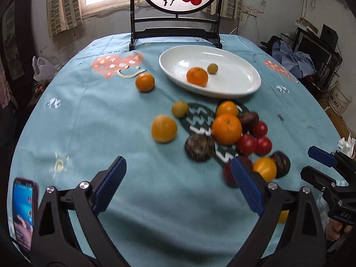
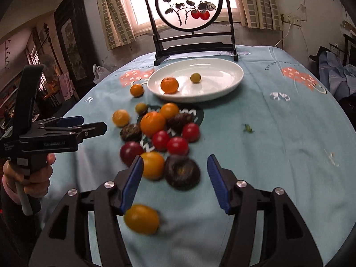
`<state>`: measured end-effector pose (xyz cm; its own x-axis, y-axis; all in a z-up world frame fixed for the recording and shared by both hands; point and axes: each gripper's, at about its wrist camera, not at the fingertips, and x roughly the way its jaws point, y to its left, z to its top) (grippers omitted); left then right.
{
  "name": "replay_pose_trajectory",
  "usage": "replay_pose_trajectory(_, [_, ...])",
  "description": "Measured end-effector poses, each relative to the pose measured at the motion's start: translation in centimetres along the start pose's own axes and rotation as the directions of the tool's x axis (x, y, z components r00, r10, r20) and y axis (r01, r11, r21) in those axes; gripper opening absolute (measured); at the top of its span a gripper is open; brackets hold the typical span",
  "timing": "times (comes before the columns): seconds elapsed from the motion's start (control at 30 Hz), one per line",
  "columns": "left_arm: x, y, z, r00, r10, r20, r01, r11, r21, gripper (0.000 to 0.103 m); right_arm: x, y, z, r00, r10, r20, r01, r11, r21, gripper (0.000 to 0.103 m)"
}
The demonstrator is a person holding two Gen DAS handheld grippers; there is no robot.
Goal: Organize fruits
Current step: 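Grasp the large yellow tomato with the right tool while the left tool grasps the red plum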
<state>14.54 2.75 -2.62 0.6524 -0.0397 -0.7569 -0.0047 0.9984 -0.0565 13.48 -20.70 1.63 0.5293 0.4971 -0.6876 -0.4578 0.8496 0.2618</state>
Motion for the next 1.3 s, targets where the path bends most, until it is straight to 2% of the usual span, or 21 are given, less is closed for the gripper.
replay_pose_trajectory(0.2, [-0.8,-0.2,-5.7,0.999,-0.045,-0.006,0.045,0.999,-0.008,0.097,0.1,3.0,-2.5,0.999,0.034,-0.035,-0.038,0.991,-0.126,0.06])
replay_pose_trajectory(0.23, [-0.8,-0.2,-5.9,1.0,-0.024,-0.016,0.024,1.0,-0.013,0.097,0.7,3.2,-2.9,0.999,0.027,-0.047,-0.033,0.991,-0.133,0.06])
replay_pose_trajectory(0.33, [-1.6,0.0,-5.9,0.998,-0.027,0.052,0.029,0.999,-0.025,0.097,2.1,3.1,-3.6,0.99,0.066,-0.127,-0.076,0.994,-0.078,0.06])
replay_pose_trajectory(0.43, [-0.9,0.0,-5.8,0.999,-0.036,0.007,0.036,0.999,-0.022,0.097,1.6,2.4,-3.6,0.994,0.062,-0.09,-0.065,0.997,-0.031,0.06])
replay_pose_trajectory(0.53, [-0.8,0.1,-5.6,0.999,-0.044,0.011,0.045,0.998,-0.032,0.097,1.6,1.9,-3.6,0.994,0.065,-0.091,-0.064,0.998,0.007,0.06])
replay_pose_trajectory(0.73, [-0.6,0.4,-5.6,0.998,-0.057,-0.002,0.057,0.997,-0.049,0.097,1.7,3.2,-3.7,0.996,0.009,-0.089,-0.017,0.997,-0.082,0.06])
replay_pose_trajectory(0.8, [-0.5,0.4,-5.5,0.998,-0.062,-0.004,0.062,0.997,-0.05,0.097,1.8,3.4,-3.7,0.996,-0.002,-0.09,-0.007,0.995,-0.104,0.054])
replay_pose_trajectory(0.83, [-0.6,0.4,-5.5,0.998,-0.064,-0.003,0.063,0.997,-0.049,0.097,2.0,3.4,-3.8,0.995,-0.011,-0.097,0.0,0.994,-0.108,0.046])
replay_pose_trajectory(0.87, [-0.6,0.5,-5.5,0.998,-0.065,-0.002,0.065,0.997,-0.048,0.097,2.1,3.4,-3.7,0.995,-0.018,-0.096,0.008,0.995,-0.103,0.043])
replay_pose_trajectory(0.97, [-0.8,0.3,-5.5,0.997,-0.073,0.016,0.073,0.996,-0.041,0.097,2.0,2.6,-3.6,0.995,0.02,-0.094,-0.025,0.998,-0.057,0.041])
replay_pose_trajectory(1.07, [-1.2,-0.3,-5.1,0.988,-0.145,0.049,0.144,0.989,0.016,0.096,2.0,0.8,-3.5,0.992,0.093,-0.089,-0.09,0.995,0.042,0.041])
replay_pose_trajectory(1.13, [-1.1,-1.5,-4.5,0.99,-0.125,0.067,0.118,0.987,0.106,0.092,2.2,0.2,-3.4,0.988,0.118,-0.1,-0.109,0.99,0.087,0.041])
replay_pose_trajectory(1.2, [-0.5,-2.5,-3.7,0.984,-0.178,0.03,0.17,0.968,0.182,0.081,2.2,0.1,-3.3,0.986,0.13,-0.102,-0.12,0.988,0.101,0.041])
replay_pose_trajectory(1.23, [-0.3,-2.9,-3.5,0.98,-0.198,0.024,0.188,0.957,0.22,0.078,2.2,0.2,-3.3,0.987,0.128,-0.102,-0.118,0.988,0.096,0.041])
replay_pose_trajectory(1.3, [0.1,-4.0,-3.1,0.982,-0.187,0.019,0.172,0.936,0.306,0.073,2.2,0.4,-3.3,0.987,0.122,-0.102,-0.114,0.99,0.085,0.041])
